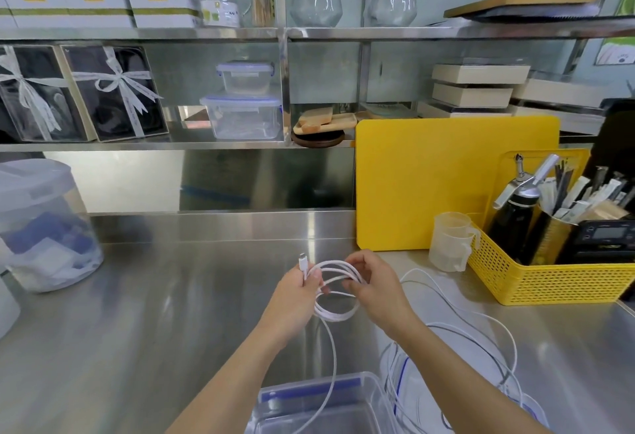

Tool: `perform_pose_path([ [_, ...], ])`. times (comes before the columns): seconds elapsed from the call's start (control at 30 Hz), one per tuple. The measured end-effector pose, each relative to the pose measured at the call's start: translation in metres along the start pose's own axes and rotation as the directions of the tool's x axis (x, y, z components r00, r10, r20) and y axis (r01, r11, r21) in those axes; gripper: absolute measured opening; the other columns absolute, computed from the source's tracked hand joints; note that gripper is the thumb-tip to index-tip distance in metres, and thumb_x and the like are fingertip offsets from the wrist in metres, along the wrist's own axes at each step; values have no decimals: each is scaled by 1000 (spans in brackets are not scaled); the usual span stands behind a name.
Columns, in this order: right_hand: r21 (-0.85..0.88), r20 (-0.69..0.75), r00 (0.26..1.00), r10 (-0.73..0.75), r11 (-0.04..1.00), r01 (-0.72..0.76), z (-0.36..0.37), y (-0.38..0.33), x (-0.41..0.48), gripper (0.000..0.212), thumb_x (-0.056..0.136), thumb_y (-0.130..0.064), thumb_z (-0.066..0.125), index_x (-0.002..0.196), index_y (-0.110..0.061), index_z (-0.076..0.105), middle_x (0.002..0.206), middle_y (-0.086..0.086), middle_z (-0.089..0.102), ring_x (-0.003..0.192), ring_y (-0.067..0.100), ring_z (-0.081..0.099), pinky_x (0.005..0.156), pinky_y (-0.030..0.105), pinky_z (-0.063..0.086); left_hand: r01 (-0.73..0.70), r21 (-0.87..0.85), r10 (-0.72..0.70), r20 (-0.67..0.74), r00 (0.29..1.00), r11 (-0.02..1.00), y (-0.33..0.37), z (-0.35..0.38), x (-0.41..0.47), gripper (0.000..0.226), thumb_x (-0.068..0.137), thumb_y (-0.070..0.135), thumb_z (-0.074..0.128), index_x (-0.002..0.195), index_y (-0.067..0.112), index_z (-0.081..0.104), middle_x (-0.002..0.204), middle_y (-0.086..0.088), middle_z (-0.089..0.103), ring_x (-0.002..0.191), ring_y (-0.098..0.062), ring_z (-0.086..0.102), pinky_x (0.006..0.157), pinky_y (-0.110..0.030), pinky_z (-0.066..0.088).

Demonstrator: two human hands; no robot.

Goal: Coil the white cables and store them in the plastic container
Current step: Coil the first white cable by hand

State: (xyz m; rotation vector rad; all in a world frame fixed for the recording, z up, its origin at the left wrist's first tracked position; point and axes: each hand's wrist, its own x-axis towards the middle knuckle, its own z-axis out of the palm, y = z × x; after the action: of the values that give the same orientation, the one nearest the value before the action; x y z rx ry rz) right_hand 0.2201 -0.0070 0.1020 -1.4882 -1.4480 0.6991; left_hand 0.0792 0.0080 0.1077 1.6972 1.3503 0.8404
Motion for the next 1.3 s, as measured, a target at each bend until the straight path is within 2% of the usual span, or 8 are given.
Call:
perform_pose_path([
  [0.1, -334, -48, 987, -157, 933, 132, 3, -8, -4, 26, 82, -7, 62, 100, -21, 49, 86, -8, 52, 77, 10, 53, 68, 16, 45, 70, -64, -69, 21, 997, 995, 2, -2, -2, 34, 101, 27, 32, 75, 18, 52, 71, -3, 66, 67, -15, 58, 68, -24, 45],
  [0.2, -695, 6, 789, -614, 565, 445, 3, 1, -3, 10, 74, -7, 63, 80, -14, 59, 77, 4, 61, 67, 21, 57, 59, 33, 49, 112, -152, -100, 83, 992, 982, 1, -8, 0, 36, 101, 25, 34, 72, 15, 53, 65, -7, 69, 72, -28, 69, 76, -33, 50],
  [0.27, -735, 32, 700, -713, 457, 500, 1, 9, -2, 11, 77, -15, 53, 70, -12, 60, 72, 8, 63, 62, 23, 57, 57, 30, 44, 126, -210, -101, 126, 987, 970, 1, -13, -1, 35, 101, 22, 35, 73, 12, 54, 60, -4, 71, 70, -27, 70, 78, -33, 50],
  [0.57, -164, -140, 965, -223, 966, 200, 3, 1, -8, 12, 86, -13, 59, 77, -16, 52, 70, 3, 56, 66, 22, 53, 59, 28, 41, 376, -575, -159, 391, 906, 727, 6, -23, -3, 27, 100, 13, 37, 90, 0, 59, 78, -19, 74, 76, -29, 72, 79, -43, 57],
  [0.7, -16, -142, 986, -90, 996, 88, 5, -7, -9, 15, 83, -17, 64, 73, -16, 53, 67, 2, 56, 62, 16, 52, 56, 20, 41, 409, -550, -199, 402, 894, 728, 2, -24, -7, 24, 100, 11, 38, 86, 1, 55, 74, -19, 73, 71, -29, 72, 77, -44, 58],
  [1.0, -344, 34, 993, -109, 932, 114, 12, -8, -22, 18, 80, -22, 68, 97, -20, 62, 73, -5, 57, 67, 13, 51, 64, 31, 49, 317, -450, -256, 193, 947, 835, -14, -32, -23, 13, 90, 5, 58, 101, 1, 51, 66, -7, 60, 61, -16, 63, 59, -39, 60],
  [1.2, -238, 175, 985, -10, 970, 52, 18, -9, -39, 16, 78, -22, 70, 89, -15, 60, 67, -7, 55, 62, 11, 51, 58, 25, 44, 339, -535, -292, 174, 940, 774, -30, -44, -47, 22, 78, -11, 66, 94, 1, 55, 79, -13, 69, 70, -23, 69, 75, -40, 59],
  [1.3, -230, 262, 964, 39, 973, 23, 20, -7, -51, 19, 76, -20, 72, 85, -13, 56, 64, -5, 54, 57, 9, 47, 57, 24, 41, 305, -434, -291, 101, 952, 848, -38, -40, -61, 19, 77, -11, 68, 84, 2, 55, 66, -10, 67, 52, -15, 67, 53, -25, 58],
])
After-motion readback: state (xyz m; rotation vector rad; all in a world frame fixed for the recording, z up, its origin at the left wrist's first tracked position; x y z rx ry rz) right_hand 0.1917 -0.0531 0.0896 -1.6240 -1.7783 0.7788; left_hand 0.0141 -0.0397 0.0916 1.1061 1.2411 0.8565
